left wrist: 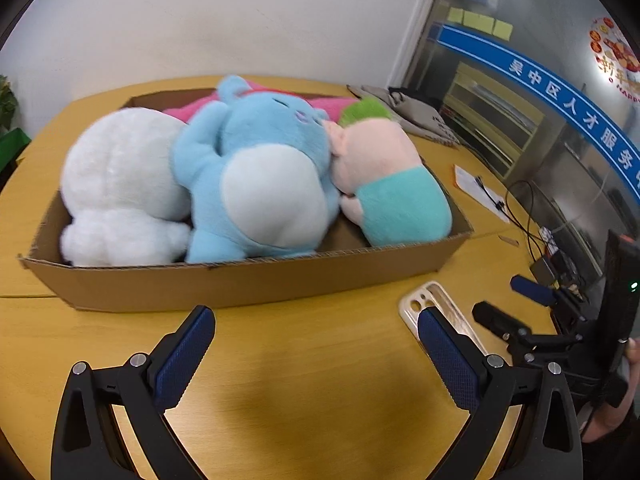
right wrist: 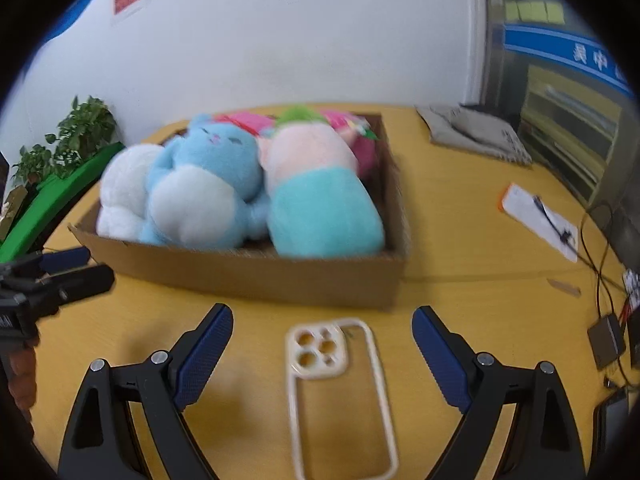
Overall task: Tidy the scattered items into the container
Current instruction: 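Withdraw both grippers from the box and move toward the phone case, then close both grippers on the clear phone case's white rim from either side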
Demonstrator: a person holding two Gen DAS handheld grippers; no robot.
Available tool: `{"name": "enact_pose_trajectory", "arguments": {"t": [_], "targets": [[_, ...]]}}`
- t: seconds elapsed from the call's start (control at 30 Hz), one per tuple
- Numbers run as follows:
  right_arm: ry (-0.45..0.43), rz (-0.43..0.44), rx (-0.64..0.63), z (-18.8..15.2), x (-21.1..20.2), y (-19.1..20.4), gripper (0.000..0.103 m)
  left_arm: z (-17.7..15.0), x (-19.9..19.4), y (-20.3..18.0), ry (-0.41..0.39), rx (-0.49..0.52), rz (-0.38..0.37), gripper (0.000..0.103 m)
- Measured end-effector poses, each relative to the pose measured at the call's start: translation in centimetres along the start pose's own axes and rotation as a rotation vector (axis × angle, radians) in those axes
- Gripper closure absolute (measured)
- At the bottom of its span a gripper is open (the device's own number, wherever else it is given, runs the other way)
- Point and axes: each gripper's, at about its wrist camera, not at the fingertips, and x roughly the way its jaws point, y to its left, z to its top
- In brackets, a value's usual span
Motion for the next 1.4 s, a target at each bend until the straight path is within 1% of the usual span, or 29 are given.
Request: {"name": "enact_pose_trajectory", "arguments": {"t": [0.07, 0.13, 0.23, 0.33, 0.37, 0.43, 0.5, 0.57, 0.67, 0.73, 0.77, 0.8, 0.87, 0.9, 0.93, 1.0, 1.1, 1.17, 1.23, 1.27, 1.3, 1.4], "targets": [[0.041, -0.004, 0.029, -1.7, 0.6, -1.4, 0.012, -0.1, 1.0, -0.8, 0.027, 0.019, -0.021, 0.000], [0.054, -0.015, 0.026, -3.5, 0.9, -2.4, 0.012, -0.2, 2.2, -1.6, 0.057, 0.032, -0.045, 0.000], [0.102, -0.007, 0.022, -5.6, 1.3, -3.4, 0.012, -0.3, 3.9, -2.9, 0.098, 0.062, -0.082, 0.000], [0.147, -0.023, 0.005, -7.3, 1.8, -3.8, 0.012, -0.3, 5.8, -4.0, 0.133, 0.094, -0.113, 0.000], [0.148, -0.014, 0.004, -7.7, 1.8, -3.9, 0.011, -0.3, 6.4, -4.3, 0.145, 0.100, -0.124, 0.000], [0.149, 0.009, 0.021, -8.0, 1.8, -4.2, 0.010, -0.3, 7.5, -4.9, 0.169, 0.105, -0.140, 0.000], [0.151, 0.016, 0.010, -8.0, 1.7, -4.1, 0.010, -0.3, 7.9, -5.1, 0.177, 0.104, -0.145, 0.000], [0.176, 0.071, -0.002, -8.1, 1.8, -3.8, 0.009, -0.4, 7.9, -5.0, 0.177, 0.104, -0.143, 0.000], [0.185, 0.109, -0.056, -7.9, 1.9, -2.3, 0.009, -0.5, 7.5, -4.5, 0.168, 0.108, -0.130, 0.000], [0.186, 0.150, -0.085, -7.8, 2.3, -1.1, 0.009, -0.5, 7.1, -3.7, 0.162, 0.093, -0.120, 0.000], [0.184, 0.150, -0.111, -7.7, 2.5, -0.4, 0.009, -0.5, 6.9, -3.3, 0.160, 0.086, -0.118, 0.000], [0.183, 0.144, -0.142, -7.7, 2.8, 0.3, 0.009, -0.6, 6.6, -2.8, 0.158, 0.082, -0.112, 0.000], [0.175, 0.120, -0.237, -7.7, 3.3, 1.9, 0.012, -0.7, 6.1, -2.1, 0.150, 0.082, -0.097, 0.000], [0.164, 0.148, -0.263, -7.5, 3.3, 2.5, 0.019, -0.7, 5.7, -1.6, 0.143, 0.080, -0.085, 0.000], [0.167, 0.180, -0.284, -7.4, 3.3, 3.1, 0.018, -0.8, 5.3, -1.2, 0.138, 0.078, -0.079, 0.000], [0.173, 0.227, -0.364, -7.5, 3.3, 4.7, 0.019, -1.0, 4.3, -0.1, 0.130, 0.082, -0.076, 0.000], [0.179, 0.348, -0.514, -7.9, 3.1, 7.4, 0.019, -1.5, 2.8, 1.2, 0.129, 0.115, -0.077, 0.000], [0.174, 0.469, -0.669, -8.5, 2.6, 9.1, 0.019, -1.8, 1.8, 1.9, 0.139, 0.150, -0.091, 0.000], [0.158, 0.563, -0.811, -9.1, 2.0, 10.0, 0.018, -2.4, 1.0, 2.3, 0.175, 0.236, -0.123, 0.000], [0.153, 0.604, -0.889, -9.2, 1.8, 10.3, 0.018, -2.8, 0.7, 2.3, 0.195, 0.296, -0.140, 0.000], [0.155, 0.632, -0.964, -9.2, 1.6, 10.4, 0.018, -3.5, 0.5, 2.1, 0.224, 0.387, -0.156, 0.000], [0.163, 0.641, -1.099, -8.4, 1.7, 10.0, 0.017, -5.5, 0.9, 1.5, 0.311, 0.579, -0.199, 0.000]]}}
